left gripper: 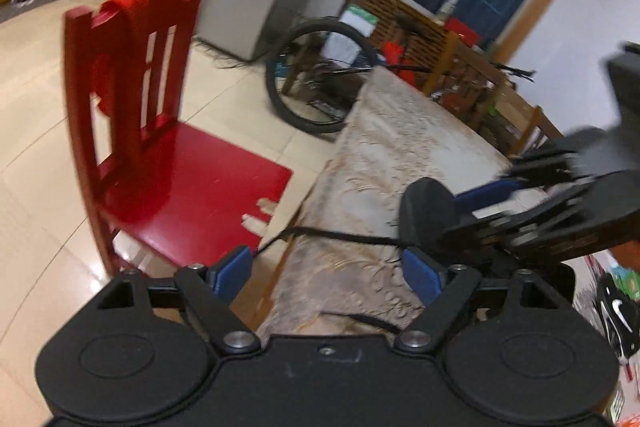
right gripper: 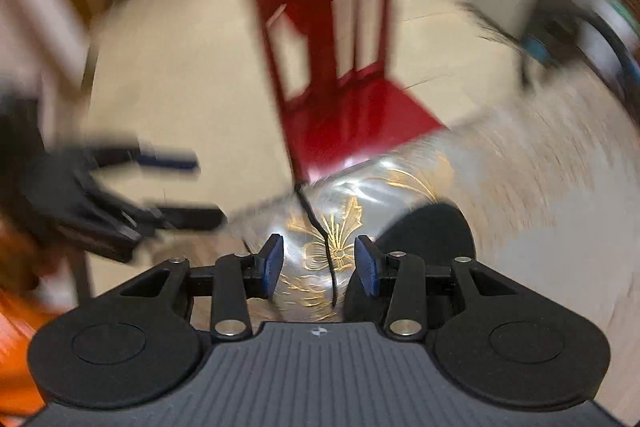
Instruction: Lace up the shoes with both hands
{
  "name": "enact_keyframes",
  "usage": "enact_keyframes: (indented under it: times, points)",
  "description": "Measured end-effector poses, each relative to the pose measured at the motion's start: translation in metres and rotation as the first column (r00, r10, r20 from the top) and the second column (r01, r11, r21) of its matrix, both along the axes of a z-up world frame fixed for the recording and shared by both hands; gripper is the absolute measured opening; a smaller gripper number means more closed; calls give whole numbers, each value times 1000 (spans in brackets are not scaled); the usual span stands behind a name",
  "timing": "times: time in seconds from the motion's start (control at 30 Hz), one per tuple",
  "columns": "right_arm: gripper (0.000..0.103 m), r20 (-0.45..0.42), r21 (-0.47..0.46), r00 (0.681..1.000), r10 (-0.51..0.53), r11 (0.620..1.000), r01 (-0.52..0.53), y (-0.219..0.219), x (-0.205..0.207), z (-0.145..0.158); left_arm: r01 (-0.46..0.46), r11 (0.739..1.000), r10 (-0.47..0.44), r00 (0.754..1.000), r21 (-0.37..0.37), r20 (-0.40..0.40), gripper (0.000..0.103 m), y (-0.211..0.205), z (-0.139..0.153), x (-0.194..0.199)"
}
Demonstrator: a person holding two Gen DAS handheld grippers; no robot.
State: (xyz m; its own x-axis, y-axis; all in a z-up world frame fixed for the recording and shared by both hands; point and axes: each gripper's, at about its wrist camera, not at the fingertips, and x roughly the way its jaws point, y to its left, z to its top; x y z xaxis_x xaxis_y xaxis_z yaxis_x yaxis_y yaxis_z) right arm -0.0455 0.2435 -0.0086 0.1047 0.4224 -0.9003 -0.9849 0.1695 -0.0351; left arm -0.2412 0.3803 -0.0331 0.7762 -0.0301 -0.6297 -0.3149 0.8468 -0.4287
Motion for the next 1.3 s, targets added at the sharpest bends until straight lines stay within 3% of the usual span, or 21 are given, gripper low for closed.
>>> enact_keyframes:
  times: [0.07, 0.13, 0.2, 0.23, 0.3, 0.37, 0.43, 0.53, 0.63, 0.7, 0.83, 0.93, 1.03, 1.07, 1.13, 1.17, 1.23, 1.3]
  points:
    - [42, 52, -106, 993, 108, 989, -102, 27, -3, -25, -25, 1000, 25, 1000, -17, -15, 80, 2, -4, -10]
    - [36, 26, -179, 991, 130, 976, -123, 46, 3, -49, -45, 999, 44, 999, -24, -27, 80, 4, -4, -16]
    - [9, -15, -186, 997, 79, 979, -81, 54, 12, -60, -52, 998, 51, 998, -34, -34, 81, 7, -6, -18]
    - [1, -32, -179, 998, 48, 982, -53, 57, 16, -64, -49, 998, 48, 998, -39, -34, 81, 8, -6, -16]
    - [1, -45, -85, 998, -45, 996, 41, 50, 24, -50, -35, 998, 34, 999, -50, -28, 80, 10, -6, -12]
    - [1, -119, 94, 975, -186, 976, 197, 22, 31, -10, 8, 998, -8, 1000, -63, -12, 81, 8, -5, -2]
    - [1, -230, 245, 928, -291, 906, 345, -24, 29, 31, 71, 994, -70, 997, -83, 9, 80, 4, -3, 10]
    - [2, -280, 363, 871, -404, 795, 485, -104, 0, 59, 187, 975, -183, 982, -124, 45, 80, -8, 0, 32]
    - [2, -364, 381, 796, -484, 703, 601, -172, -38, 54, 283, 949, -276, 959, -135, 70, 81, -25, 5, 55]
    - [2, -412, 358, 756, -509, 673, 648, -196, -61, 44, 334, 932, -325, 942, -141, 84, 81, -36, 8, 68]
    - [2, -475, 314, 731, -490, 682, 661, -215, -99, 29, 417, 900, -408, 908, -128, 95, 81, -56, 14, 90]
    - [11, -489, 279, 723, -488, 698, 659, -216, -111, 25, 464, 880, -457, 885, -98, 88, 81, -72, 21, 104]
    - [23, -488, 284, 701, -521, 664, 691, -229, -114, 33, 538, 841, -533, 843, -62, 76, 81, -89, 33, 118]
    - [27, -494, 291, 683, -538, 638, 713, -239, -114, 34, 583, 812, -580, 811, -31, 70, 81, -98, 40, 125]
    - [33, -525, 290, 620, -583, 563, 774, -260, -113, 31, 638, 767, -641, 765, 62, 57, 81, -116, 55, 134]
    - [42, -550, 272, 565, -615, 507, 818, -272, -110, 29, 664, 740, -671, 741, 110, 40, 81, -128, 61, 140]
    - [44, -575, 183, 401, -713, 365, 913, -291, -101, 16, 709, 691, -716, 698, 141, 1, 81, -152, 64, 150]
    - [43, -558, 76, 216, -801, 210, 975, -311, -89, -4, 749, 641, -756, 654, 171, -34, 81, -176, 65, 157]
